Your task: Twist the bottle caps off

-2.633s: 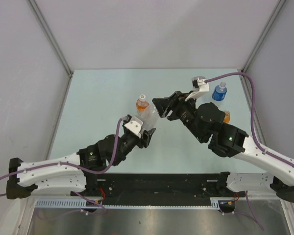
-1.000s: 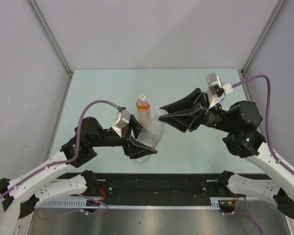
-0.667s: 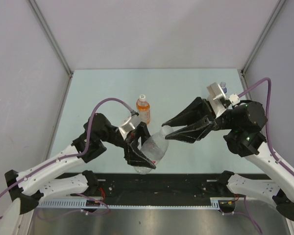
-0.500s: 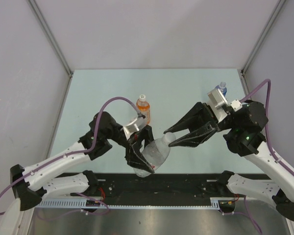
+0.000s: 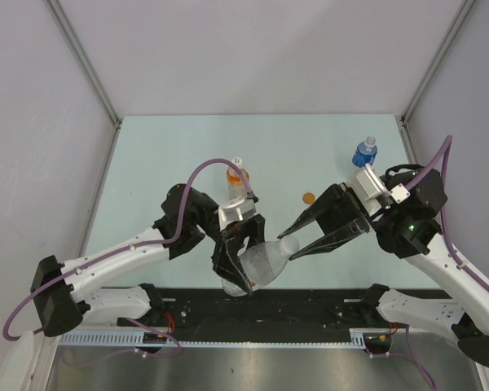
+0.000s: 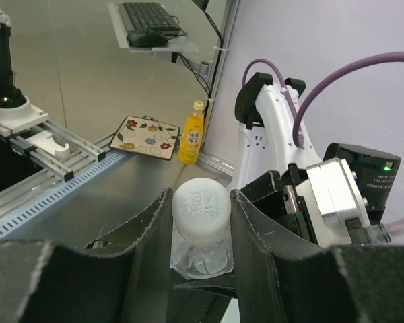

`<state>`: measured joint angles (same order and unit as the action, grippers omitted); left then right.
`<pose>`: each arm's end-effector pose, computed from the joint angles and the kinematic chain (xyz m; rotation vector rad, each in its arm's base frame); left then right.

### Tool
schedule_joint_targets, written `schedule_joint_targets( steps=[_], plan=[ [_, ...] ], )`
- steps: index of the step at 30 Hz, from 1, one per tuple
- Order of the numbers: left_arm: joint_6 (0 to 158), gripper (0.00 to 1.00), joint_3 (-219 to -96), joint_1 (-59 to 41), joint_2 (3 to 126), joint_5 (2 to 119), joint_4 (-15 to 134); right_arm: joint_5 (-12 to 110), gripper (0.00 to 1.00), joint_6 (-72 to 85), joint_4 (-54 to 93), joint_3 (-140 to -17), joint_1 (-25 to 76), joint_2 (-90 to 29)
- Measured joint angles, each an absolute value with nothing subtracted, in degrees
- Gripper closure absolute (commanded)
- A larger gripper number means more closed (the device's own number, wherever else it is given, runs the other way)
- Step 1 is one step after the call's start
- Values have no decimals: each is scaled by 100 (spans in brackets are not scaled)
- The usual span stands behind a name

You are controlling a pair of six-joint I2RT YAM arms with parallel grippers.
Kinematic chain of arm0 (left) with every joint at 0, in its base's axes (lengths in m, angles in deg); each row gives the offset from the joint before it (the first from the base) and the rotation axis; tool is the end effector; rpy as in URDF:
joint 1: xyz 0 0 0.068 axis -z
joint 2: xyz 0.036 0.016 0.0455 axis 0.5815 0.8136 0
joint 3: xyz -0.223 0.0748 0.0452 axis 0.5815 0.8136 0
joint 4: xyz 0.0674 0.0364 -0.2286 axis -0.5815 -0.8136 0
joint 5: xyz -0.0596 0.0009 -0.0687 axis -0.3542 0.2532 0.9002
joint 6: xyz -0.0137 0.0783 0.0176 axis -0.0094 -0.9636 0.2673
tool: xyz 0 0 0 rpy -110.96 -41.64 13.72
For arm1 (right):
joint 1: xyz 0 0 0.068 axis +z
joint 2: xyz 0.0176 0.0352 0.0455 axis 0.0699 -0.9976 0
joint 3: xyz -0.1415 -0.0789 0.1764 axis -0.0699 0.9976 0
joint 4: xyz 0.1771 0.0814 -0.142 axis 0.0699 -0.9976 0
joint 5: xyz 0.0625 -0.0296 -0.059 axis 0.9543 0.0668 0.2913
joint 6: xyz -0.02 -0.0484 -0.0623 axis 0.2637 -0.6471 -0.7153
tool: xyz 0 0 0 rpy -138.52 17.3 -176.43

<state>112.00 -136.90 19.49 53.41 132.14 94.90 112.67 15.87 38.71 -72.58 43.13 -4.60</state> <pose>0.0759 -0.2299 0.3639 1.6545 1.0522 -2.0621 0.0658 0.1691 0.4706 -1.4630 0.5772 1.5008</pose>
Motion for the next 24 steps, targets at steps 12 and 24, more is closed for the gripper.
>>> schedule_joint_targets(
  steps=[12, 24],
  plan=[
    [11134, 100, -13756, 1912, 5448, 13445, 9450, 11486, 83, 1528, 3819, -7319, 4287, -556],
    [8765, 100, -14361, 1733, 4586, 11535, 6515, 11068, 18, 1797, 3028, -7094, 3946, -748]
  ],
)
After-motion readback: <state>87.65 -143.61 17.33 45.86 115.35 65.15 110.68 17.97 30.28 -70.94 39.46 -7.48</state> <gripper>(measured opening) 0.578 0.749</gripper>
